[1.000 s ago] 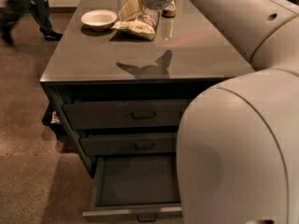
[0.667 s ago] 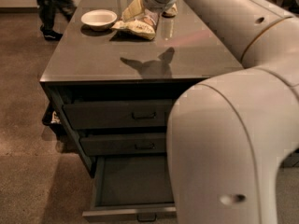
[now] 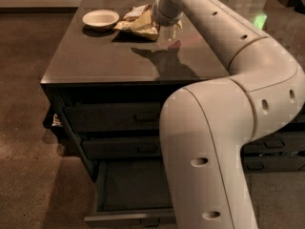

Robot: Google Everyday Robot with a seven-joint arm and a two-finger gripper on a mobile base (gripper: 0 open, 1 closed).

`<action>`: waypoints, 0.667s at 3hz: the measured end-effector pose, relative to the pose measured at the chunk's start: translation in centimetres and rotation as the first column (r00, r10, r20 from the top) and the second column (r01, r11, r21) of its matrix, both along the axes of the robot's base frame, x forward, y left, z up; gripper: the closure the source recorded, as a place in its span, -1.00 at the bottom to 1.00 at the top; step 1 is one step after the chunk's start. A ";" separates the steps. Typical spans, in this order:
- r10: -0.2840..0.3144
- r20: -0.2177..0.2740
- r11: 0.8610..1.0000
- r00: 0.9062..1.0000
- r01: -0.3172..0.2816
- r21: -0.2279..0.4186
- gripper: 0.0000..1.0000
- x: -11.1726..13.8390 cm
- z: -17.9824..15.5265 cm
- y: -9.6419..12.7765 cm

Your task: Place brown chip bag into bottom drawer

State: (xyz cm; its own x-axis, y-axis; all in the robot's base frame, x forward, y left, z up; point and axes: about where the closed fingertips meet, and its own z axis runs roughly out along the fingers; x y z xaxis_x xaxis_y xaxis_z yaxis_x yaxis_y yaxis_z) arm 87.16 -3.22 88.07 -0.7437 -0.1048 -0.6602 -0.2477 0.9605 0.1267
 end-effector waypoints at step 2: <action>0.009 0.026 0.998 1.000 -0.010 0.059 -1.00 2.7 -1.6 1.7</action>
Offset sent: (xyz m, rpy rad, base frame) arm 0.0429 0.0219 -0.0060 0.0797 -0.0729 0.0122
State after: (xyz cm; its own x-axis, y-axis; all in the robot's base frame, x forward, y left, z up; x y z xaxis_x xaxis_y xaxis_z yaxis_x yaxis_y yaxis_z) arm 89.83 -1.54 86.50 -0.7254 -0.0718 -0.6846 -0.2607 0.9491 0.1767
